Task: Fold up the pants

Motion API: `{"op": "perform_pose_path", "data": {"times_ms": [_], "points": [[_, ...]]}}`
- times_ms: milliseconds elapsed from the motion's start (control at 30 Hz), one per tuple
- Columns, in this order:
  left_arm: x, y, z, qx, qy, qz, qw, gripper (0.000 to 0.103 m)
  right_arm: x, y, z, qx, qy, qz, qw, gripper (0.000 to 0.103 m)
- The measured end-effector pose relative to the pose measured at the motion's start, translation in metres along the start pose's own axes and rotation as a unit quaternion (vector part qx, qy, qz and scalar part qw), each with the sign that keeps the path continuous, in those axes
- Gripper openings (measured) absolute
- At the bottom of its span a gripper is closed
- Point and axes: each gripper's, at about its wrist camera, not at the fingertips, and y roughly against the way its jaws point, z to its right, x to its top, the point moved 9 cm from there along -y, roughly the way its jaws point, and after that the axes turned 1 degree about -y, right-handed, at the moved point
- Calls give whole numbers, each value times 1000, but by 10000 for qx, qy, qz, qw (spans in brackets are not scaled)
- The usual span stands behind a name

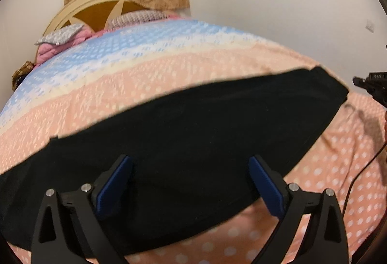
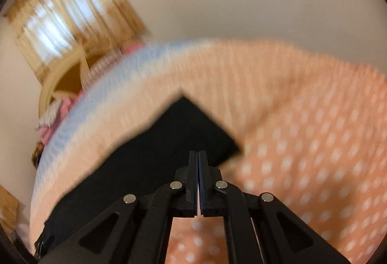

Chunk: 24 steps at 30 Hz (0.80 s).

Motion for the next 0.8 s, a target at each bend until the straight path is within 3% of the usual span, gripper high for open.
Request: {"op": "perform_pose_path", "data": {"times_ms": [67, 167, 333, 400, 467, 567, 700, 800], "points": [[12, -1, 2, 32, -1, 122, 9999, 99, 13, 2, -20, 160, 375, 177, 9990, 1], [23, -12, 3, 86, 218, 121, 9997, 99, 9, -19, -66, 684, 815, -203, 9941, 1], [0, -40, -5, 324, 439, -342, 9979, 100, -40, -71, -134, 1126, 1307, -1018, 9797, 1], [-5, -38, -5, 379, 327, -215, 9985, 101, -71, -93, -144, 1040, 1498, -1512, 9715, 1], [-7, -36, -3, 395, 228, -185, 9988, 103, -78, -98, -143, 1052, 1400, -1427, 9741, 2], [-5, -36, -4, 309, 307, -172, 9989, 103, -64, -89, -128, 1402, 890, -1690, 9715, 2], [-4, -35, -3, 327, 316, -102, 9989, 103, -8, -63, -86, 1197, 599, -864, 9872, 2], [-4, -34, -3, 350, 319, -89, 9988, 103, 20, -58, -46, 874, 270, -741, 9930, 6]]}}
